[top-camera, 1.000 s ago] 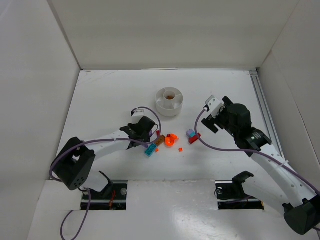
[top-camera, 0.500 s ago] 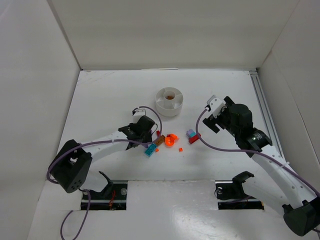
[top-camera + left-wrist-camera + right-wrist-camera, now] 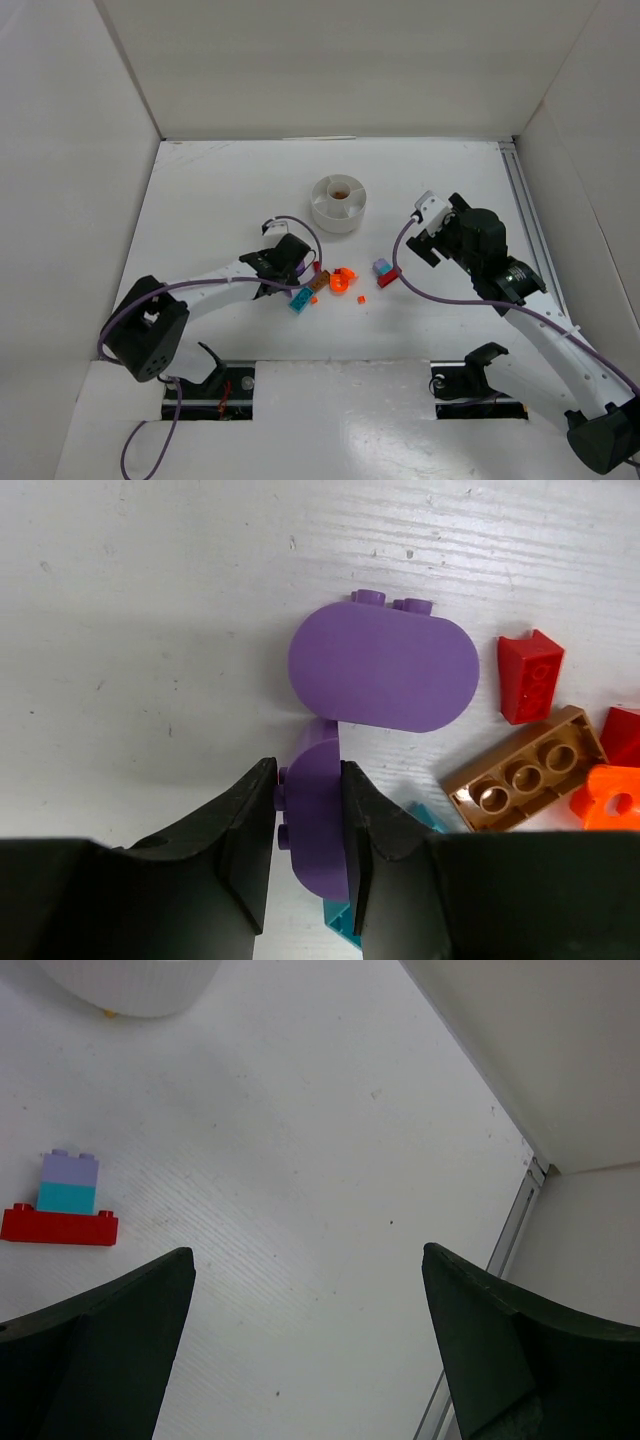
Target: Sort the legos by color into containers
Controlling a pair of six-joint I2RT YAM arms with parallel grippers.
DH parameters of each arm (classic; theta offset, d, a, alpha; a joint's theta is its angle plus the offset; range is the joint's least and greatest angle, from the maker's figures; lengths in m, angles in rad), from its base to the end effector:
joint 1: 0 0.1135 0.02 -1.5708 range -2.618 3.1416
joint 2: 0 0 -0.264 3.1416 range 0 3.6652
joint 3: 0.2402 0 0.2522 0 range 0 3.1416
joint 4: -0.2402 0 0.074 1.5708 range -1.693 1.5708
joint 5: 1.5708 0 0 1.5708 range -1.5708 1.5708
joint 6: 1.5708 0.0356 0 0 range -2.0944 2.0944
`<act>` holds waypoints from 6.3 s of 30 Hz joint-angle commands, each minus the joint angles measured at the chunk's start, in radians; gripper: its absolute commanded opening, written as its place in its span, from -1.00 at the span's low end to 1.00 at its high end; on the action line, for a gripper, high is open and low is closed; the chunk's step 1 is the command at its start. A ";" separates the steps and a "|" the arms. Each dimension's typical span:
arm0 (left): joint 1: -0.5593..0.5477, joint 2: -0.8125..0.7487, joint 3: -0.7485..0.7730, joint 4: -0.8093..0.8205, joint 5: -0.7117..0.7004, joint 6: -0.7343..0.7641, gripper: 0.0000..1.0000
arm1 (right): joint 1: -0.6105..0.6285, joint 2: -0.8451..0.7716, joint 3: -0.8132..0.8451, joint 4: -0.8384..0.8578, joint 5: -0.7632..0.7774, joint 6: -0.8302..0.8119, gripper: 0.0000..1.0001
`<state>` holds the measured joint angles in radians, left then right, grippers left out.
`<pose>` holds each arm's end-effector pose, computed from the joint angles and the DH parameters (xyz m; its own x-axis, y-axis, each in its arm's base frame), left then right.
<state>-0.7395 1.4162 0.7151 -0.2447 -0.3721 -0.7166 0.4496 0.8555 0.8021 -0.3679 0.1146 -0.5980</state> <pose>0.2067 -0.1710 0.1753 -0.7609 -0.1341 -0.6348 -0.0386 0.9860 -0.1620 0.1769 0.0809 0.3149 -0.1142 -0.6761 -0.7279 -0.4865 0.6769 -0.5524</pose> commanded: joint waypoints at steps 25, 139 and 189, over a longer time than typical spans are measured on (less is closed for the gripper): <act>0.055 0.335 0.790 0.163 -0.113 0.321 -1.00 | -0.092 -0.033 0.025 -0.005 -0.001 -0.011 0.99; 0.221 0.112 0.418 -0.032 0.029 -0.104 -0.70 | -0.101 -0.078 -0.024 -0.029 -0.066 -0.057 0.99; 0.092 0.696 1.241 -0.226 -0.386 -0.032 -0.06 | -0.101 -0.069 0.014 -0.103 0.074 -0.011 0.99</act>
<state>-0.6327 2.1365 1.9156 -0.4248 -0.6853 -0.7330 0.3538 0.7929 0.7734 -0.4873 0.1841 -0.6304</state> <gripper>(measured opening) 0.454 0.993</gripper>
